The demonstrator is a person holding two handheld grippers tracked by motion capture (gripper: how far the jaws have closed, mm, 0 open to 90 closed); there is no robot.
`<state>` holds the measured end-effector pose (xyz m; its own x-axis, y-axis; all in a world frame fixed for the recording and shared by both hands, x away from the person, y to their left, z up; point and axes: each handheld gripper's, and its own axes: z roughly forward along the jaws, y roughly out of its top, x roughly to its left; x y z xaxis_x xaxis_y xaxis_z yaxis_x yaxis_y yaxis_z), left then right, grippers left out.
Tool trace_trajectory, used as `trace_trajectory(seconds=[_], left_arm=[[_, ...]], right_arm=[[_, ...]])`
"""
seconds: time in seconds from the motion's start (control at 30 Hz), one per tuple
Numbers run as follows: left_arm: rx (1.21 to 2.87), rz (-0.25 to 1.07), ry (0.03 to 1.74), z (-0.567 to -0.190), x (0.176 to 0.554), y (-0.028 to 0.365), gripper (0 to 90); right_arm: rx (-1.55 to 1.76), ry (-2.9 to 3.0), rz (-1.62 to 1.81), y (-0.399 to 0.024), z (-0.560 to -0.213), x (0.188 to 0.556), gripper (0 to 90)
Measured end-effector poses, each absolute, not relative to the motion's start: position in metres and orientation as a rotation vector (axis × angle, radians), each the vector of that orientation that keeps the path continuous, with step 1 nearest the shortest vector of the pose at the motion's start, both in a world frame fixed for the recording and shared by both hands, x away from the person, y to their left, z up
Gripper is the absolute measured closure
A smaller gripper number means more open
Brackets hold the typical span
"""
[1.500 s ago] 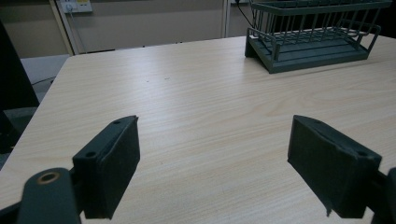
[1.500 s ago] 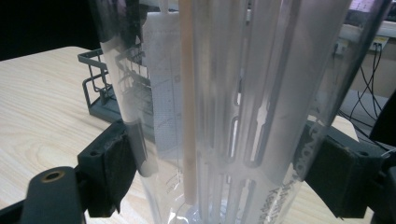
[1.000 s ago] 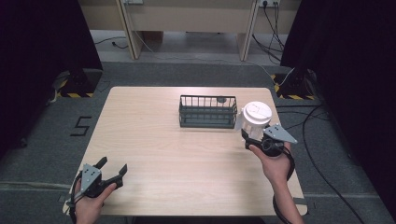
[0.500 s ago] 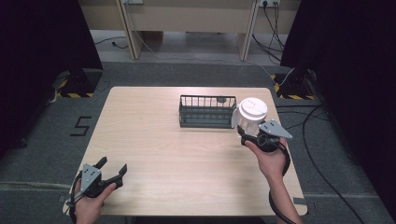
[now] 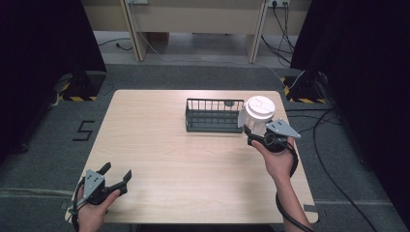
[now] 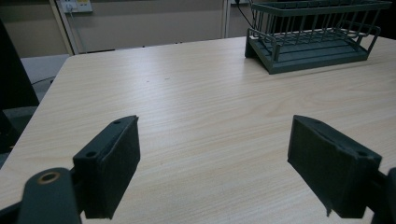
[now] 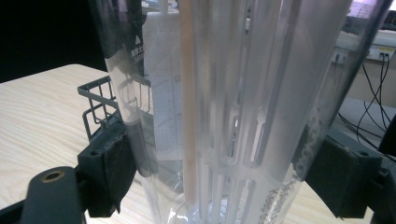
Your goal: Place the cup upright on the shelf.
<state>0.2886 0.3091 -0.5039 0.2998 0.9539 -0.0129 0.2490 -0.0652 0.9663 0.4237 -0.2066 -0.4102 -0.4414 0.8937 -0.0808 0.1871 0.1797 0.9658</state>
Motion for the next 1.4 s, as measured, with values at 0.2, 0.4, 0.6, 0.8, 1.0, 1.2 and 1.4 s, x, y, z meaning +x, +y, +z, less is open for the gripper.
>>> trace_trajectory(seconds=[0.2, 0.4, 0.6, 0.8, 1.0, 1.2, 1.4], left_arm=[[1.542, 0.863, 1.146, -0.504, 0.289, 0.309, 16.4], [1.544, 0.863, 1.144, -0.504, 0.289, 0.309, 16.5], [1.543, 0.863, 1.144, -0.504, 0.289, 0.309, 16.5], [1.544, 0.862, 1.143, -0.504, 0.289, 0.308, 16.5], [1.540, 0.860, 1.146, -0.504, 0.289, 0.309, 16.5], [1.538, 0.859, 1.146, -0.504, 0.289, 0.309, 16.5], [1.538, 0.857, 1.146, -0.504, 0.289, 0.309, 16.5]], right_arm=[[1.021, 1.770, 1.308, -0.203, -0.407, 0.428, 18.6], [1.019, 1.767, 1.311, -0.200, -0.405, 0.432, 18.6], [1.013, 1.774, 1.307, -0.197, -0.400, 0.437, 18.6], [1.007, 1.769, 1.311, -0.194, -0.395, 0.442, 18.6], [1.005, 1.769, 1.315, -0.190, -0.392, 0.447, 18.6], [1.010, 1.772, 1.320, -0.185, -0.392, 0.453, 18.6], [1.007, 1.772, 1.320, -0.182, -0.390, 0.456, 18.6]])
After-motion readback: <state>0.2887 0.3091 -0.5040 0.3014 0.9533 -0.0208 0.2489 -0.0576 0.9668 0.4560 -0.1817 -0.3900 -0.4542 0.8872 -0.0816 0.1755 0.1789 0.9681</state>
